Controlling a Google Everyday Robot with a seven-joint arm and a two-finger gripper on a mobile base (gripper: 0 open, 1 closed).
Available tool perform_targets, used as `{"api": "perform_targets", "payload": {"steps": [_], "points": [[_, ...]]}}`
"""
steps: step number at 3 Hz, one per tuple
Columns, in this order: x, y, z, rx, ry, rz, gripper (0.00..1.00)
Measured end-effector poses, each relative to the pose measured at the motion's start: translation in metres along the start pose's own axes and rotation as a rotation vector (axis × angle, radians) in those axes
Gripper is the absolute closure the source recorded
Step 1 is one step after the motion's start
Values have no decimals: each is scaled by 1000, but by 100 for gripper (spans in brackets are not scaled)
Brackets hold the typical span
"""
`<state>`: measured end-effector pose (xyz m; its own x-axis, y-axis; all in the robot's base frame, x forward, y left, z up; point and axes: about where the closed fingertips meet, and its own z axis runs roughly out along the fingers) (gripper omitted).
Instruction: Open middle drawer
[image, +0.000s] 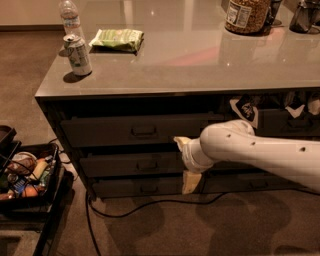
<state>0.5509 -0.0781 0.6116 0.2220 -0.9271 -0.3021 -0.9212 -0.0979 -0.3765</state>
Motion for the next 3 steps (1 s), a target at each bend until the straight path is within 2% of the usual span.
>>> {"api": "perform_targets", "payload": {"steps": [2,3], "points": [[1,-4,3,40,-16,12,0],[-1,-12,17,92,-135,65,0]]}}
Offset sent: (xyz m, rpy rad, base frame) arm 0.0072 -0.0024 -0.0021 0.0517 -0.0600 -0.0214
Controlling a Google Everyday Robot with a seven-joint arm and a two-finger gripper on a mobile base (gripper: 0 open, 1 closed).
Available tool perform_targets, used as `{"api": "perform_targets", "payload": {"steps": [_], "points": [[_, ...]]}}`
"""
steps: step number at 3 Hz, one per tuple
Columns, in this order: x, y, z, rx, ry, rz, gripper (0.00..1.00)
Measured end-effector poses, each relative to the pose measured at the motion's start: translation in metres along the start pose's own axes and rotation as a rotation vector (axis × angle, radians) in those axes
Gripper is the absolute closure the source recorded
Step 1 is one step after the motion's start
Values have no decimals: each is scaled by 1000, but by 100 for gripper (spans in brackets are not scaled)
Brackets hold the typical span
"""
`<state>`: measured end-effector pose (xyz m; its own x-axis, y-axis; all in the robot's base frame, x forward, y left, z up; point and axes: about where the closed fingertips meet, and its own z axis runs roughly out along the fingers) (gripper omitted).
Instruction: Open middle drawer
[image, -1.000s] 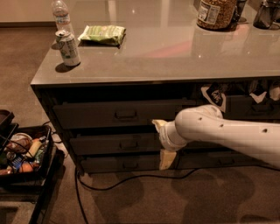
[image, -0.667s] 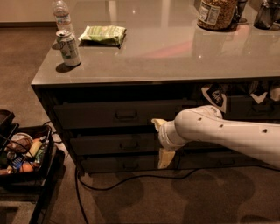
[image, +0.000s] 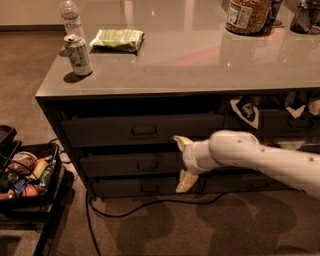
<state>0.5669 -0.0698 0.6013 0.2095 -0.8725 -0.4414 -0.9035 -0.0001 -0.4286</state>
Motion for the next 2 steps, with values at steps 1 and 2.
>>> {"api": "perform_targets", "payload": {"steps": [1,2], "points": [[38,31,26,25,-103,-16,0],[38,30,26,25,-103,-17,0]]}}
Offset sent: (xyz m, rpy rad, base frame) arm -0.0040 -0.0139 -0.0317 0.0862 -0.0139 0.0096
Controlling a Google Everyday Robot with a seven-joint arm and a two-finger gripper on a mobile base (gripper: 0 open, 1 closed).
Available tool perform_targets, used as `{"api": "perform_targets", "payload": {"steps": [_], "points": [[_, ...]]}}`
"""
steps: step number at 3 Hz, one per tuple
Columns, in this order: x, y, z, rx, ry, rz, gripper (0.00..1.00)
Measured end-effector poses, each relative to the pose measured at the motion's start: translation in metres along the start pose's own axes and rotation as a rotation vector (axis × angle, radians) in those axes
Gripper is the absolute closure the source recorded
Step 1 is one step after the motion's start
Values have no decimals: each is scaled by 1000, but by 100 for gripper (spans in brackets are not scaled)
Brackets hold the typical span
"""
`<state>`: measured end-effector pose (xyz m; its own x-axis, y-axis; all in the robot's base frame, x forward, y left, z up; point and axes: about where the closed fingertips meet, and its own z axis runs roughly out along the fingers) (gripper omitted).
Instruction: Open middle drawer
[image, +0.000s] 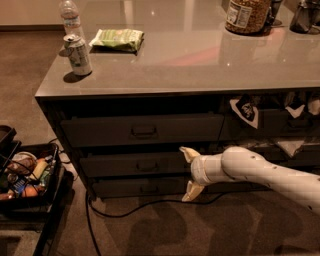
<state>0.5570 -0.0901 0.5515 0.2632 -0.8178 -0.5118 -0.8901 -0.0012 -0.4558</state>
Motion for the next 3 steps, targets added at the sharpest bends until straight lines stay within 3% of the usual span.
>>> {"api": "perform_targets", "payload": {"steps": [1,2,3], "points": [[3,3,9,-16,44,15,0],[33,6,25,-25,99,46,0],[57,5,40,16,59,114,0]]}}
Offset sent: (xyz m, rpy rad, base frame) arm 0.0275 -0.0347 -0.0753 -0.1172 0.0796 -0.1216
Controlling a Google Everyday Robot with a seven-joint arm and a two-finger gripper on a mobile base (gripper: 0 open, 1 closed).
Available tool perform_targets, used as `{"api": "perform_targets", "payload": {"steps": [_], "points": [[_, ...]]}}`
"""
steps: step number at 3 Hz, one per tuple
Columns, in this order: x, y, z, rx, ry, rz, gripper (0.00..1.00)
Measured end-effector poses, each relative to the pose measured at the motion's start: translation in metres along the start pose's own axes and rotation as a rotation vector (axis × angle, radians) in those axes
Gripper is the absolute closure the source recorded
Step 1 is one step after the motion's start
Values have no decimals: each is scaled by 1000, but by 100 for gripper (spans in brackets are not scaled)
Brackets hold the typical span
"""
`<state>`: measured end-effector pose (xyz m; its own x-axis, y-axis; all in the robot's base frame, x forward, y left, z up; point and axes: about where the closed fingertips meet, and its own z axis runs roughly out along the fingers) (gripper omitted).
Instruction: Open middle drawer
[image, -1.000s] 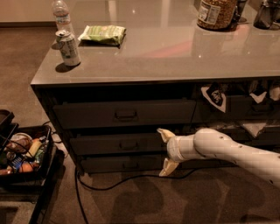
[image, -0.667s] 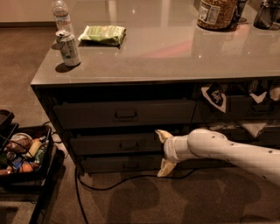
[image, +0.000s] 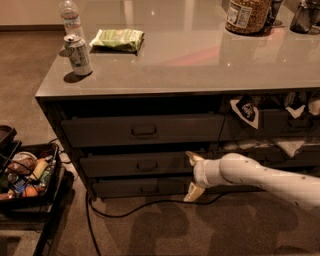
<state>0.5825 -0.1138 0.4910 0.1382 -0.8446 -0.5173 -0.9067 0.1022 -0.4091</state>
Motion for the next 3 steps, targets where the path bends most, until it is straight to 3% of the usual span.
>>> {"api": "perform_targets", "payload": {"steps": [1,2,3], "points": [[22,5,11,28,-67,48,0],[22,5,11,28,-67,48,0],[23,-5,30,-3,-87,11,0]]}}
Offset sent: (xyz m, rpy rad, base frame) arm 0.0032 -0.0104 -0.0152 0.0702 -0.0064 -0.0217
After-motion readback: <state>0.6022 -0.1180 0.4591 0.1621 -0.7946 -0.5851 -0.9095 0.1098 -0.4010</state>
